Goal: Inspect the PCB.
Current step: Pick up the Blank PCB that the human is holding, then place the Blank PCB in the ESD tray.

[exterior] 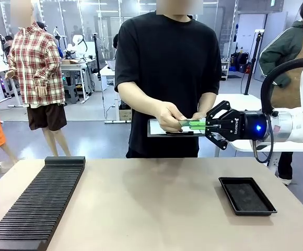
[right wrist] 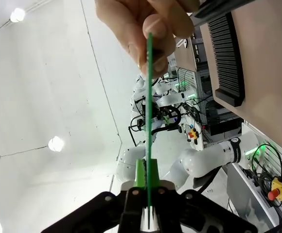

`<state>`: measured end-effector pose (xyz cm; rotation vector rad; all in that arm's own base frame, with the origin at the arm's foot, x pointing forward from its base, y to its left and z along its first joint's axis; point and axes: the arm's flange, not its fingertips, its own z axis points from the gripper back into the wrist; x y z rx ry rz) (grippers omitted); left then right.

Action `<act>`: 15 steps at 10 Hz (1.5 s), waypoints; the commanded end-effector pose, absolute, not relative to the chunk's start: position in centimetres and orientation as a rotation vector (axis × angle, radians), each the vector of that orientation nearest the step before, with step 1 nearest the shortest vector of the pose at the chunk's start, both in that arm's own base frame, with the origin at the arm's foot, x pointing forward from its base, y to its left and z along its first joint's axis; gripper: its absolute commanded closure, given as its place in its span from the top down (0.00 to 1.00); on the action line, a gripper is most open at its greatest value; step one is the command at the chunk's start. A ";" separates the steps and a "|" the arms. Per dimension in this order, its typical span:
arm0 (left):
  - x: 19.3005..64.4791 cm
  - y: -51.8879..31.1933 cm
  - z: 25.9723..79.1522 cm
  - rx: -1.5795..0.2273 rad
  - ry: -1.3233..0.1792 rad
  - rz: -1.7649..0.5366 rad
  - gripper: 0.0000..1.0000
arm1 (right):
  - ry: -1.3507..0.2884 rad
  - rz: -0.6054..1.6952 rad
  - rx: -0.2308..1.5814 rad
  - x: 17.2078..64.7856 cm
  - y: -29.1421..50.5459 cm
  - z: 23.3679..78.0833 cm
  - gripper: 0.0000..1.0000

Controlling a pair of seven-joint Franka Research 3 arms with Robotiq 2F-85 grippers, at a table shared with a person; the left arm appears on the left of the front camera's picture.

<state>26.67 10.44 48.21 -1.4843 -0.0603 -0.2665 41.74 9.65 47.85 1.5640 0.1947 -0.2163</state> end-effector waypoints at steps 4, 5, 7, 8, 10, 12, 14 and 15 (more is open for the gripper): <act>26.8 10.6 48.8 -1.488 -0.051 -0.258 1.00 | 0.190 -0.205 1.563 41.9 9.9 48.3 0.00; 26.8 10.6 48.8 -1.488 -0.051 -0.258 1.00 | 0.190 -0.205 1.563 41.9 9.9 48.3 0.00; 26.8 10.6 48.8 -1.488 -0.051 -0.258 1.00 | 0.190 -0.205 1.563 41.9 9.9 48.3 0.00; 26.8 10.6 48.8 -1.488 -0.051 -0.258 1.00 | 0.190 -0.205 1.563 41.9 9.9 48.3 0.00; 26.8 10.6 48.8 -1.488 -0.051 -0.258 1.00 | 0.190 -0.205 1.563 41.9 9.9 48.3 0.00; 26.8 10.6 48.8 -1.488 -0.051 -0.258 1.00 | 0.190 -0.205 1.563 41.9 9.9 48.3 0.00; 26.8 10.6 48.8 -1.488 -0.051 -0.258 1.00 | 0.190 -0.205 1.563 41.9 9.9 48.3 0.00; 26.8 10.6 48.8 -1.488 -0.051 -0.258 1.00 | 0.190 -0.205 1.563 41.9 9.9 48.3 0.00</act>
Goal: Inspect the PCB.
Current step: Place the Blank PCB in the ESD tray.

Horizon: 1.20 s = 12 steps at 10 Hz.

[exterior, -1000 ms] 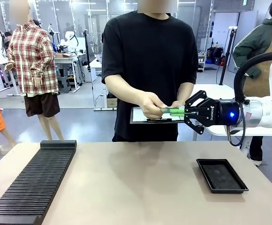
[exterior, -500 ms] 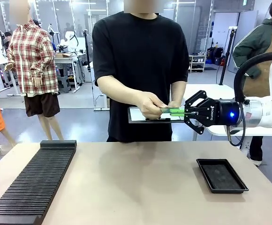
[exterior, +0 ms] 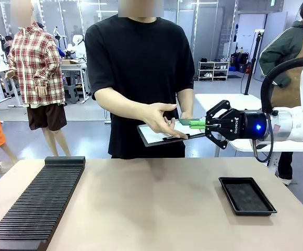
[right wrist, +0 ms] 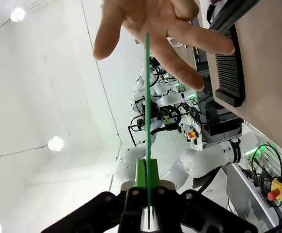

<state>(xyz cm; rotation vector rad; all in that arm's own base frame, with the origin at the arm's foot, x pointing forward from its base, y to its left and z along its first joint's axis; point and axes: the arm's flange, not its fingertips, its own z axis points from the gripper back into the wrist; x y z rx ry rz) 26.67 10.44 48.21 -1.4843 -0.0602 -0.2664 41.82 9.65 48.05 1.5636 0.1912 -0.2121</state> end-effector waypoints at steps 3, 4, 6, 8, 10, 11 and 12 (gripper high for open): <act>26.8 10.6 48.8 -1.488 -0.051 -0.258 1.00 | 0.190 -0.205 1.563 41.9 9.9 48.3 0.00; 26.8 10.6 48.8 -1.488 -0.051 -0.258 1.00 | 0.190 -0.205 1.563 41.9 9.9 48.3 0.00; 26.8 10.6 48.8 -1.488 -0.051 -0.258 1.00 | 0.190 -0.205 1.563 41.9 9.9 48.3 0.00; 26.8 10.6 48.8 -1.488 -0.051 -0.258 1.00 | 0.190 -0.205 1.563 41.9 9.9 48.3 0.00; 26.8 10.6 48.8 -1.488 -0.051 -0.258 1.00 | 0.155 -0.190 1.513 41.5 8.9 48.1 0.03; 26.8 10.6 48.8 -1.488 -0.051 -0.258 1.00 | 0.099 -0.191 1.433 41.3 7.7 47.7 0.03; 26.8 10.6 48.8 -1.488 -0.051 -0.258 1.00 | 0.069 -0.178 1.370 40.9 6.0 47.6 0.03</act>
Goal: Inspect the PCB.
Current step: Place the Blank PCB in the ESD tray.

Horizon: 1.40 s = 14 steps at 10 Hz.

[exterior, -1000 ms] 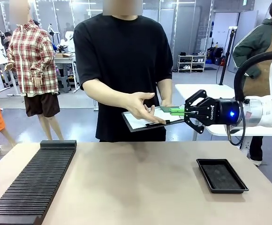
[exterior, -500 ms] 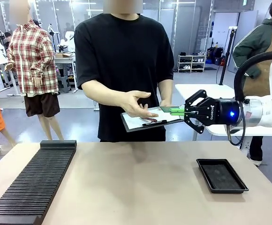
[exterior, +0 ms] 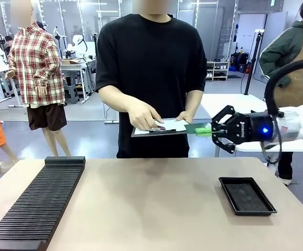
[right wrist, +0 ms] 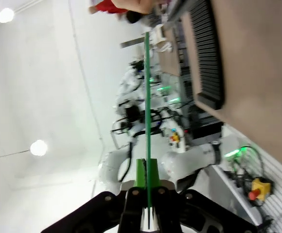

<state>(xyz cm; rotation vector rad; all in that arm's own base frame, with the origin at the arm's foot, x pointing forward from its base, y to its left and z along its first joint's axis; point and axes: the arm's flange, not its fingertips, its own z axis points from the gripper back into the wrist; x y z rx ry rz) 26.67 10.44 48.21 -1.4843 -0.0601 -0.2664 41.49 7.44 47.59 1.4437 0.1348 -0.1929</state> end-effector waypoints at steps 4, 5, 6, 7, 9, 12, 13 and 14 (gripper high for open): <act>26.8 10.6 48.8 -1.488 -0.051 -0.258 1.00 | -0.098 -0.214 0.965 41.0 -0.7 45.8 0.03; 26.8 10.6 48.8 -1.488 -0.051 -0.258 1.00 | -0.113 -0.232 0.916 41.5 -2.2 44.8 0.03; 26.8 10.6 48.8 -1.488 -0.051 -0.258 1.00 | -0.100 -0.223 0.896 42.1 -3.4 43.7 0.03; 26.8 10.6 48.8 -1.488 -0.051 -0.258 1.00 | -0.080 -0.208 0.861 42.7 -4.1 42.3 0.03; 26.8 10.6 48.8 -1.488 -0.051 -0.258 1.00 | -0.075 -0.219 0.772 44.0 -4.7 39.7 0.03; 26.8 10.6 48.8 -1.488 -0.051 -0.258 1.00 | -0.033 -0.208 0.727 45.4 -5.2 36.4 0.03; 26.8 10.6 48.8 -1.488 -0.051 -0.258 1.00 | -0.033 -0.211 0.710 46.1 -5.3 35.5 0.03; 26.8 10.6 48.8 -1.488 -0.051 -0.258 1.00 | -0.028 -0.207 0.714 46.6 -5.2 34.9 0.03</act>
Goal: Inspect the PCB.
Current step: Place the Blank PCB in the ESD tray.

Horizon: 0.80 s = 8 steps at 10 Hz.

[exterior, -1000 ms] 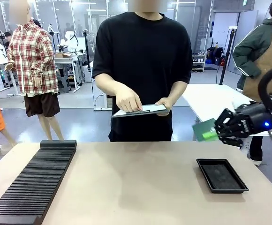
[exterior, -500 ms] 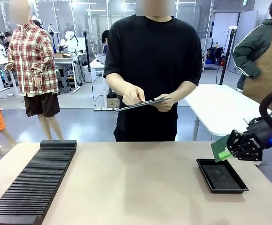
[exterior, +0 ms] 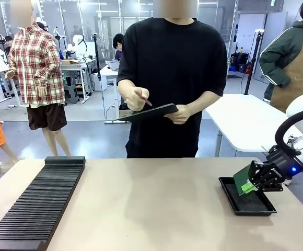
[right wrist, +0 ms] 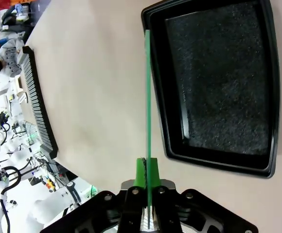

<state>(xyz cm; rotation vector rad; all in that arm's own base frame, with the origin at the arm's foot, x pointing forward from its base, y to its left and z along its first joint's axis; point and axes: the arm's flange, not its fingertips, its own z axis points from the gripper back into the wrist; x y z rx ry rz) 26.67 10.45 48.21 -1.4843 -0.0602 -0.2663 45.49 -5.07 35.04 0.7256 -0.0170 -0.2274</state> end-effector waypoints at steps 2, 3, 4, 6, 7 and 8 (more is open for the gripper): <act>26.8 10.6 48.8 -1.488 -0.051 -0.258 1.00 | -0.020 -0.199 0.664 47.1 -4.7 33.4 0.03; 26.8 10.6 48.8 -1.488 -0.051 -0.258 1.00 | -0.017 -0.198 0.651 47.3 -4.6 33.0 0.03; 26.8 10.6 48.8 -1.488 -0.051 -0.258 1.00 | -0.015 -0.197 0.639 47.5 -4.6 32.6 0.03; 26.8 10.6 48.8 -1.488 -0.051 -0.258 1.00 | -0.007 -0.189 0.619 47.8 -4.3 31.6 0.03; 26.8 10.6 48.8 -1.488 -0.051 -0.258 1.00 | -0.003 -0.193 0.610 47.9 -4.1 31.3 0.03; 26.8 10.6 48.8 -1.488 -0.051 -0.258 1.00 | -0.002 -0.198 0.609 48.1 -3.9 30.9 0.03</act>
